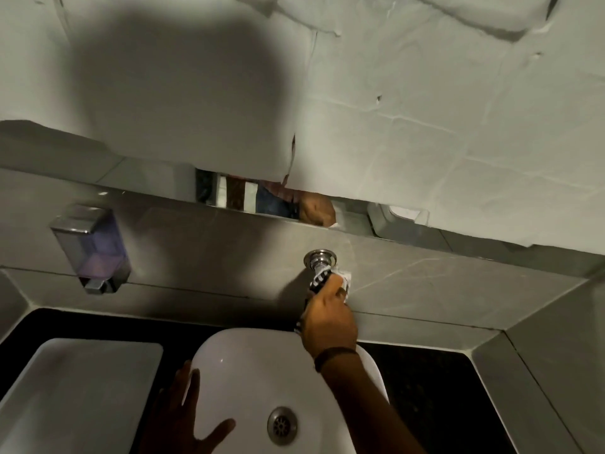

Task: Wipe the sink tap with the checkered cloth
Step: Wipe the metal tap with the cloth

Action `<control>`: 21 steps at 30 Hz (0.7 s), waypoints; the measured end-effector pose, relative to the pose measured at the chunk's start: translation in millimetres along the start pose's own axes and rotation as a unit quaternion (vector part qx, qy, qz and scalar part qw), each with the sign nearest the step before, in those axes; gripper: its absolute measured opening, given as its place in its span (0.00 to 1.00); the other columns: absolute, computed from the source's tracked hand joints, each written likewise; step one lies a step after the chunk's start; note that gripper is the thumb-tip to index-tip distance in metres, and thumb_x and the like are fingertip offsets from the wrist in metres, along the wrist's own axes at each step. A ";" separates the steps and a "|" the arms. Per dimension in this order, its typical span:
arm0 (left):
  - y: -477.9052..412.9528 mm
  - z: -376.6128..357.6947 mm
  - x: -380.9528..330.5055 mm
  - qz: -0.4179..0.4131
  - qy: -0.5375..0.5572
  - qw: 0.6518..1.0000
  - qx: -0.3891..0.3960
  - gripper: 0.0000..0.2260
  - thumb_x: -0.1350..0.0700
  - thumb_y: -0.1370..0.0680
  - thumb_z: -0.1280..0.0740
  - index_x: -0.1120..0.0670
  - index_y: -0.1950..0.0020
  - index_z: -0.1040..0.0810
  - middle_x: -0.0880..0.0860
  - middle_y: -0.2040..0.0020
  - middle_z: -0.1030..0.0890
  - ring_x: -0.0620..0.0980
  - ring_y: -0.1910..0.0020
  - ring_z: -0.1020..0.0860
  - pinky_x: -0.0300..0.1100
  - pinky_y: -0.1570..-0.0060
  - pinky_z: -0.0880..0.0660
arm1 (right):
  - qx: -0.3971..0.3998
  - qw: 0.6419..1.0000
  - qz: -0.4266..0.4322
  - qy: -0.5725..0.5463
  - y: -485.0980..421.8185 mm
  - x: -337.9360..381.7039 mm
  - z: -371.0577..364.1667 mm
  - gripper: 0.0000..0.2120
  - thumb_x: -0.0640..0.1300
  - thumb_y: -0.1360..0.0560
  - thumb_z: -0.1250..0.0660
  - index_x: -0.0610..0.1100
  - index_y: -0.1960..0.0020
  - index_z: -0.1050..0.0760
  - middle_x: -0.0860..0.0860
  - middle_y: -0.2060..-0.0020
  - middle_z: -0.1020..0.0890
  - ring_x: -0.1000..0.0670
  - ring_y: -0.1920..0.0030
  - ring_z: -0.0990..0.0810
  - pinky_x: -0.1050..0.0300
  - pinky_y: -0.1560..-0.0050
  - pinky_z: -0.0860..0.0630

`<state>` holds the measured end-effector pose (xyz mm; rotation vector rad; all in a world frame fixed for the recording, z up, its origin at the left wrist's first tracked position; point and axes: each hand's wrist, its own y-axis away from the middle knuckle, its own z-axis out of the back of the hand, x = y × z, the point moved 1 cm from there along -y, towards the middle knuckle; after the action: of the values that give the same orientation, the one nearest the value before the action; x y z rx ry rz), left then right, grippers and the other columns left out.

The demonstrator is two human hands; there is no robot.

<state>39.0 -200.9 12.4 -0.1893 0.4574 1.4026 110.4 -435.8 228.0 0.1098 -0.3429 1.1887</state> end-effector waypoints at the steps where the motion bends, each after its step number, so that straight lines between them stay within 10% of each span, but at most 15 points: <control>1: -0.7 0.5 0.0 0.000 0.001 1.000 0.005 0.54 0.19 0.33 0.47 0.62 0.24 0.36 0.61 0.22 0.36 0.63 0.28 0.33 0.68 0.37 0.30 | -0.006 1.000 -0.010 -0.007 2.2 -0.4 -2.7 0.39 0.47 0.24 0.26 0.39 0.23 0.46 0.42 0.37 0.18 0.42 0.45 0.14 0.50 0.46 0.17; 7: 1.7 -0.1 0.1 0.001 0.014 1.000 -0.008 0.55 0.19 0.35 0.46 0.60 0.23 0.37 0.60 0.21 0.39 0.61 0.25 0.38 0.66 0.33 0.34 | 0.144 0.965 -0.186 -0.117 -64.3 24.1 12.9 0.26 0.43 0.28 0.23 0.46 0.32 0.26 0.42 0.38 0.17 0.39 0.38 0.18 0.44 0.35 0.21; 21: 1.0 -1.3 -1.7 0.010 0.015 1.000 0.000 0.56 0.18 0.35 0.47 0.59 0.22 0.37 0.60 0.20 0.41 0.63 0.25 0.36 0.66 0.32 0.34 | 0.089 0.963 -0.194 -0.162 -60.0 21.9 8.8 0.18 0.50 0.24 0.28 0.44 0.37 0.20 0.44 0.47 0.15 0.41 0.47 0.16 0.48 0.41 0.19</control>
<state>37.6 -202.7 12.1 -0.2063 0.4842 1.4202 171.2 -441.1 249.0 0.5107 -0.4760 0.8070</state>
